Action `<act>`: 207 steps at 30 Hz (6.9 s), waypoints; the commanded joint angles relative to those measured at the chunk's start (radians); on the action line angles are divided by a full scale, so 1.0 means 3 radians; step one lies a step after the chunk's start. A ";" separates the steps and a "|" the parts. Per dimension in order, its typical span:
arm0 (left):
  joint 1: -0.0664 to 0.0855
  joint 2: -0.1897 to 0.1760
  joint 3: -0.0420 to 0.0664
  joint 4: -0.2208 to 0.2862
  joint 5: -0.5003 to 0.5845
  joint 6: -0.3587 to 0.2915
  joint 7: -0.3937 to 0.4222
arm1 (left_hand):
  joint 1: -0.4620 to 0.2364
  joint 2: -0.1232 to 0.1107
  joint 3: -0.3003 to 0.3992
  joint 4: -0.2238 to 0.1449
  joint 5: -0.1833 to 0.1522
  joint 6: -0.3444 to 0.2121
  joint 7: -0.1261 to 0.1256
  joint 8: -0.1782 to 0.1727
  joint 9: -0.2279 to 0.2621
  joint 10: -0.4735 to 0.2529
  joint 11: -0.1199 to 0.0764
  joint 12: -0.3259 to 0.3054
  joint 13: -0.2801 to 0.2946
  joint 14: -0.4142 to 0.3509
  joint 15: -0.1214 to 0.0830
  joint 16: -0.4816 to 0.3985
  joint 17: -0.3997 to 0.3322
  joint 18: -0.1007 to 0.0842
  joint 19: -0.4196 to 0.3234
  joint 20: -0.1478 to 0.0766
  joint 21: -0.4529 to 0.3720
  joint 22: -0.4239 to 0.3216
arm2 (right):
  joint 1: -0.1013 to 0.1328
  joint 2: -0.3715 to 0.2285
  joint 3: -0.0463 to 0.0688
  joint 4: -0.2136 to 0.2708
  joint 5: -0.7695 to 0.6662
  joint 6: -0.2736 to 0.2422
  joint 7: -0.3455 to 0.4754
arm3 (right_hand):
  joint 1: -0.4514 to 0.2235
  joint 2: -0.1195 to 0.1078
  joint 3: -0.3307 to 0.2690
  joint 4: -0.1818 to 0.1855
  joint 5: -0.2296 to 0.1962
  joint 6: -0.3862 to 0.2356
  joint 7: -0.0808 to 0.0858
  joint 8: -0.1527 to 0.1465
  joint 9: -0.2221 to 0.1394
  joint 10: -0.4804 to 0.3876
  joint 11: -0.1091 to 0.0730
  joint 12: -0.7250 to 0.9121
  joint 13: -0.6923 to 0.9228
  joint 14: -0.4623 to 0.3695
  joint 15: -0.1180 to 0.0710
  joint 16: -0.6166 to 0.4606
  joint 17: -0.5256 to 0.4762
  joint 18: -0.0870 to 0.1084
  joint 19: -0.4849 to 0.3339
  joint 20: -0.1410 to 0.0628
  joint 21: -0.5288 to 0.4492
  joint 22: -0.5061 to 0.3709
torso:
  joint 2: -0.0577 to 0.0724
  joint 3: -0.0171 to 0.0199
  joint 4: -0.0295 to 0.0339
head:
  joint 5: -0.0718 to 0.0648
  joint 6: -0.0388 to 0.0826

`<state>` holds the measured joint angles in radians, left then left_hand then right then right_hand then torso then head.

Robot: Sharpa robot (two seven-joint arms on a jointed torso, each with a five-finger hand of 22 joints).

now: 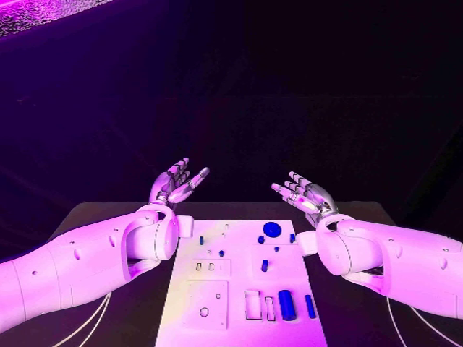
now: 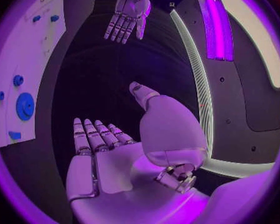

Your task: Assemble the parts on the task board

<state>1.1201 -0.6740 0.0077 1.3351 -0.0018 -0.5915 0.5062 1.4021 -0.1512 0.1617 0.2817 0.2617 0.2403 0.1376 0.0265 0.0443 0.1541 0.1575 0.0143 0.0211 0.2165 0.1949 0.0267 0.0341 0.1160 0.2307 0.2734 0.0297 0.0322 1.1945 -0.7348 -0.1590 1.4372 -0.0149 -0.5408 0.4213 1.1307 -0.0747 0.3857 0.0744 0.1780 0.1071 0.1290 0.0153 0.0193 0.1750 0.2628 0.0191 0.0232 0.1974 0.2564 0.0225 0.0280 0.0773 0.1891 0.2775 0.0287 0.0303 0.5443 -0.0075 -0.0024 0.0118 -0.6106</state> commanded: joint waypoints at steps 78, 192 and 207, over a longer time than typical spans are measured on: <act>0.0041 -0.1028 0.0112 0.1348 -0.0135 0.0785 -0.0077 | 0.0363 -0.0052 0.0537 -0.0031 -0.0002 0.2079 0.0324 0.0649 0.0384 0.2812 0.0094 0.0271 0.0158 0.2420 -0.0162 0.0760 0.0650 0.0223 0.2241 -0.0068 0.0737 0.0204 | 0.0419 0.0116 -0.0094 -0.0302 -0.5168 0.1140 -0.1732 | 0.0653 -0.0597 0.0229 -0.0154 0.0228 0.3017 0.0080 0.0591 0.0745 0.3228 -0.0564 0.0231 0.0319 0.4396 -0.0814 0.4562 0.4022 0.0127 0.3684 -0.0558 0.3722 0.2997 | 0.0575 -0.0085 0.0172 | -0.0199 -0.0074; 0.0091 -0.0977 0.0113 0.1299 -0.0135 0.0861 -0.0131 | 0.0381 -0.0052 0.0575 -0.0049 -0.0001 0.2069 0.0329 0.0644 0.0390 0.2813 0.0099 0.0241 0.0158 0.2407 -0.0157 0.0740 0.0674 0.0223 0.2236 -0.0065 0.0730 0.0194 | 0.0322 0.1162 -0.0083 -0.1158 -0.5227 0.0353 -0.1929 | 0.0688 -0.0389 0.0763 -0.0177 0.0216 0.3227 0.0019 0.0835 0.1033 0.3548 -0.0645 0.0283 0.0337 0.4421 -0.0880 0.4802 0.4294 0.0085 0.3727 -0.0606 0.4043 0.3443 | 0.0643 -0.0106 0.0212 | -0.0176 -0.0047; 0.0100 -0.0972 0.0113 0.1296 -0.0135 0.0870 -0.0134 | 0.0381 -0.0052 0.0575 -0.0049 -0.0001 0.2069 0.0329 0.0644 0.0390 0.2813 0.0099 0.0241 0.0158 0.2407 -0.0157 0.0740 0.0674 0.0223 0.2236 -0.0065 0.0730 0.0194 | 0.0297 0.1218 -0.0084 -0.1232 -0.5226 0.0473 -0.1942 | 0.0662 -0.0406 0.0771 -0.0178 0.0215 0.3188 0.0030 0.0830 0.1047 0.3525 -0.0633 0.0263 0.0331 0.4420 -0.0871 0.4807 0.4296 0.0087 0.3715 -0.0598 0.4038 0.3438 | 0.0645 -0.0105 0.0211 | -0.0170 -0.0057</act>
<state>1.1481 -0.9679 0.0406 1.7225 -0.0448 -0.3504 0.4613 1.5139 -0.1618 0.3287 0.2661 0.2672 0.8671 0.2214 0.2224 0.1604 0.9973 0.1823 0.0920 0.0697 0.9451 0.1486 0.2551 0.2354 0.1697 0.8987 0.2520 0.2506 0.0913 1.2863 -0.3721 -0.1835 1.0680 -1.5715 -0.4280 -0.1631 1.3405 -0.1936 0.6120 0.0221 0.2374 1.0698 0.1376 0.2621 0.3327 1.2343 0.0682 0.1032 0.1238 1.4647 -0.0057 1.4585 1.3076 0.1149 1.3108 0.0986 1.2370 1.0626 0.7372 -0.0390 0.0610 -0.0398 -0.6265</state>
